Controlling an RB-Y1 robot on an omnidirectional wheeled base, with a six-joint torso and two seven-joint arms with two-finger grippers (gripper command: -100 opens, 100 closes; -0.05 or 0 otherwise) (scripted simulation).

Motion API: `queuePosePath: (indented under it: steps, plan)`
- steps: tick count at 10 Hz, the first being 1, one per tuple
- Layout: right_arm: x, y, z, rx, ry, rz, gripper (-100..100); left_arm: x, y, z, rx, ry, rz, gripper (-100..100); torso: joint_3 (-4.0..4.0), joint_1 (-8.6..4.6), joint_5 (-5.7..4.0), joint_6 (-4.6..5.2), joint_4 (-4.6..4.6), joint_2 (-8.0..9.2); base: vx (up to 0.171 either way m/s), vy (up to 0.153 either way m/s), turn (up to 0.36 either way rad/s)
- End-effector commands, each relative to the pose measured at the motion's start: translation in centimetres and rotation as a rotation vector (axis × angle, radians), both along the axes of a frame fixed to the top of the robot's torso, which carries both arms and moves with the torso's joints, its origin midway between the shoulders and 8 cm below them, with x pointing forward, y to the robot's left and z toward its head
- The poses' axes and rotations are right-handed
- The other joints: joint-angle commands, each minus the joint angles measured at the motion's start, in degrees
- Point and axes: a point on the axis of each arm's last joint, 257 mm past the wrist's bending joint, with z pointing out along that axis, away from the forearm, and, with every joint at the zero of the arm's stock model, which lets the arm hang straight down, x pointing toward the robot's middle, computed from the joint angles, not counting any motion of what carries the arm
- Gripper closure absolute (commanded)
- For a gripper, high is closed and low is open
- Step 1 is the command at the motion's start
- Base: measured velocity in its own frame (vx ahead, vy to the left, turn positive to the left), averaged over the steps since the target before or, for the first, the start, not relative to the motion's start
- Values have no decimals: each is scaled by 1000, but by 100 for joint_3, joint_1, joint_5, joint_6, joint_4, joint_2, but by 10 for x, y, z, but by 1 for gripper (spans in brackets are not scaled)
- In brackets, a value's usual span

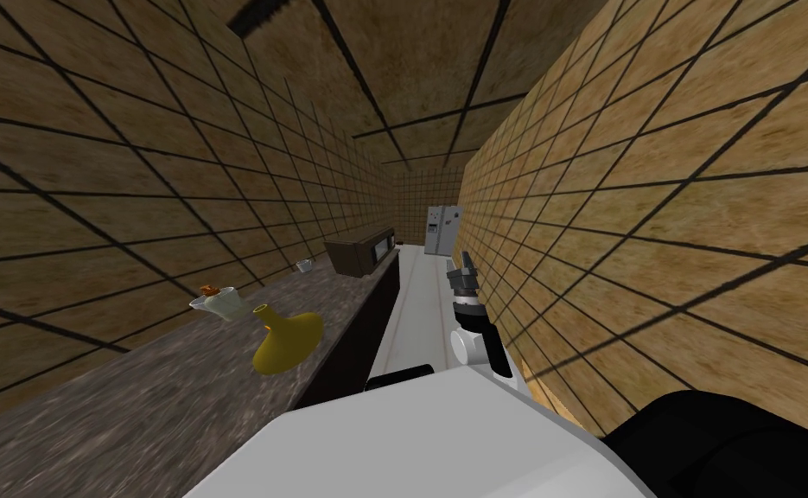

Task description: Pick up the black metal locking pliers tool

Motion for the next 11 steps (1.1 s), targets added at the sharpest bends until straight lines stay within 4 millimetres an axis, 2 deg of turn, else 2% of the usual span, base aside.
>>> queuePosePath:
  steps: [1,2,6,7,8,11]
  plan:
    - [0,0,0,0,0,0,0,0,0,0,0,0,0,-100,0,0,0,0,0,0,15,-9,1]
    - [0,0,0,0,0,0,0,0,0,0,1,1,-2,100,4,7,2,0,2,8,0,0,0]
    - [0,0,0,0,0,0,0,0,0,0,0,1,-2,100,10,16,4,0,4,17,0,0,0]
    - [0,0,0,0,0,0,0,0,0,0,0,1,-2,0,10,17,5,0,4,17,0,0,0]
    - [0,0,0,0,0,0,0,3,-4,3,1,4,-1,100,10,17,5,0,4,17,-32,31,-33]
    - [0,0,0,0,0,0,0,11,-15,7,1,7,6,100,20,29,5,0,7,36,-55,39,-35]
